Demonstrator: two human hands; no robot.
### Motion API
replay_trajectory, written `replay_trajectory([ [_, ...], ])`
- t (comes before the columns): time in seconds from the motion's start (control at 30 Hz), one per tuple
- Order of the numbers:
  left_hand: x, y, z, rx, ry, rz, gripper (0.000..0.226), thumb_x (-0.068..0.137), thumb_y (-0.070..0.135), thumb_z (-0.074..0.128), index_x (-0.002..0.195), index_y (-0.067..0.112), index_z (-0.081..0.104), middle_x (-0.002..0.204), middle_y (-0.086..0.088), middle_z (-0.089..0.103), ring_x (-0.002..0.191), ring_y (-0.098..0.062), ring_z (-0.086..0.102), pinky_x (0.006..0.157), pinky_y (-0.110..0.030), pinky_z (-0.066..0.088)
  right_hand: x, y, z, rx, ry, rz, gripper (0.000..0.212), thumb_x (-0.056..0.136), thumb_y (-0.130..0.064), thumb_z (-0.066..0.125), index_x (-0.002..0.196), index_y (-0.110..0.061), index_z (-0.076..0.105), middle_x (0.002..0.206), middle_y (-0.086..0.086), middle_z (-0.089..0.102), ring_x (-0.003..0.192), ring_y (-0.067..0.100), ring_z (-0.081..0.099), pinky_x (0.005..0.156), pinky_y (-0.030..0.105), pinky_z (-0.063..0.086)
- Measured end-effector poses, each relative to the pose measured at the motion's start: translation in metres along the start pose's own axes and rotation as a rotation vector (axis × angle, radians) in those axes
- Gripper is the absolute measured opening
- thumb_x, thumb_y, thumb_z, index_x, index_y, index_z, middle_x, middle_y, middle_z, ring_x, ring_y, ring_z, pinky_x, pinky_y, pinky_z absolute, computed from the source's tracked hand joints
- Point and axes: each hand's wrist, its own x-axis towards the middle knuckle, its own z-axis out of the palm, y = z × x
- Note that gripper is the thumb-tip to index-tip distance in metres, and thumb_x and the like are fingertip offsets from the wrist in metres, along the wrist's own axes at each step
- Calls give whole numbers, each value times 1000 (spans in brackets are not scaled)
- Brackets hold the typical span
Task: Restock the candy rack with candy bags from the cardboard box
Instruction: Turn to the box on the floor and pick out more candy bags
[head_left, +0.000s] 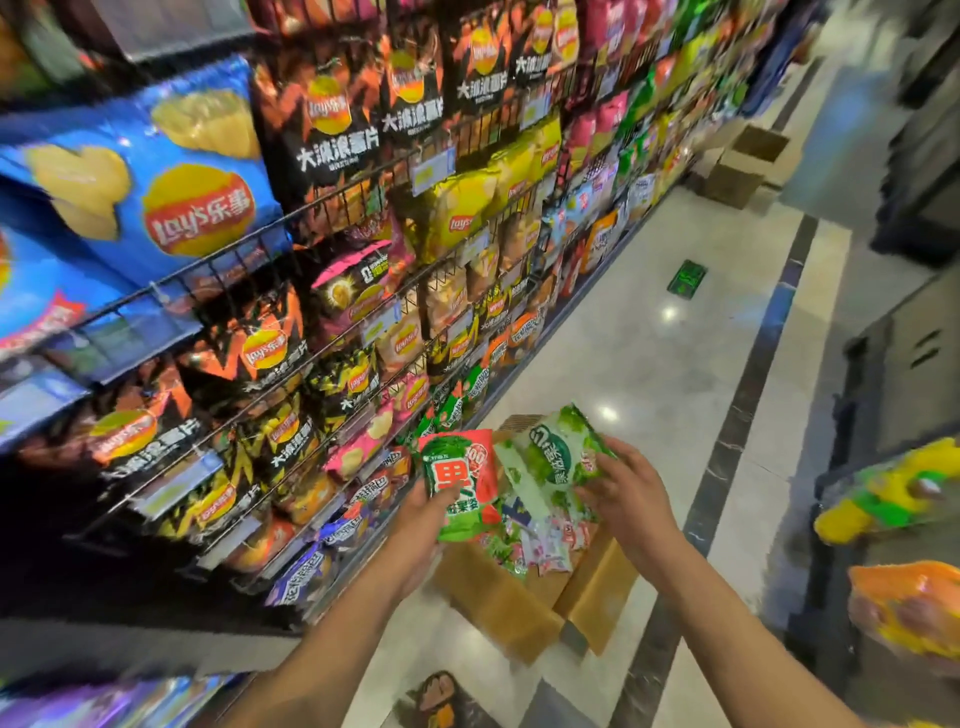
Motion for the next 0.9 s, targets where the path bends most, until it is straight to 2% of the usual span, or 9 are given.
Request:
replay_trajectory([
  [0.13,-7,-24,-11,-165,-11,47,100,69,68,88,153,45,39,162,7,42,142,-28,50,111,-62,46,-27,-2,20,-27,-78,-10,36,98,8,51,123,-15,62,102,12,74,79,22,76,64,30,62],
  [0.23,-41,-21,-1,-222,-17,67,122,63,68,91,162,37,26,164,5,39,142,-30,52,113,-61,45,-56,4,34,-126,-140,-34,38,100,6,50,129,-17,60,111,9,72,90,24,73,70,31,63],
  [0.3,-73,-13,11,-193,-8,117,101,73,50,93,155,18,41,152,-3,57,133,-30,61,111,-59,48,-72,13,36,-84,-193,-7,36,96,0,61,129,-15,62,114,14,74,93,32,75,70,35,62],
  [0.37,-95,-17,13,-175,16,195,52,90,20,80,137,12,58,129,-10,74,119,-33,70,105,-61,52,-87,22,33,-128,-226,-3,40,88,-15,77,125,-21,65,115,11,75,97,32,75,77,39,62],
  [0.43,-115,-23,6,-118,93,247,34,95,8,73,126,15,63,120,-11,77,114,-35,72,104,-63,52,-104,28,25,-294,-276,-36,35,96,-9,66,128,-23,63,116,4,74,101,25,74,84,39,61],
  [0.6,-175,-29,-13,103,214,393,28,94,8,75,117,22,68,113,-7,79,102,-28,76,94,-50,61,-143,31,14,-659,-455,-112,60,92,-35,73,145,-27,47,137,1,60,115,18,65,94,38,59],
  [0.7,-211,-26,-23,208,272,476,27,95,3,72,119,13,65,105,-5,79,86,-11,77,73,-29,63,-172,27,27,-812,-517,-278,73,88,-42,77,149,-27,40,137,-13,54,115,8,58,80,17,53],
  [0.77,-238,-21,-29,276,283,521,26,96,1,70,118,12,63,99,4,77,79,-2,75,66,-17,56,-188,27,36,-852,-555,-359,80,86,-42,79,150,-33,33,125,-28,50,118,6,53,77,13,45],
  [0.9,-285,-10,-45,393,330,595,29,97,6,71,119,21,62,101,14,75,85,1,73,70,-13,54,-212,27,59,-874,-569,-441,106,75,-51,86,157,-40,20,153,-15,42,135,11,46,105,35,49],
])
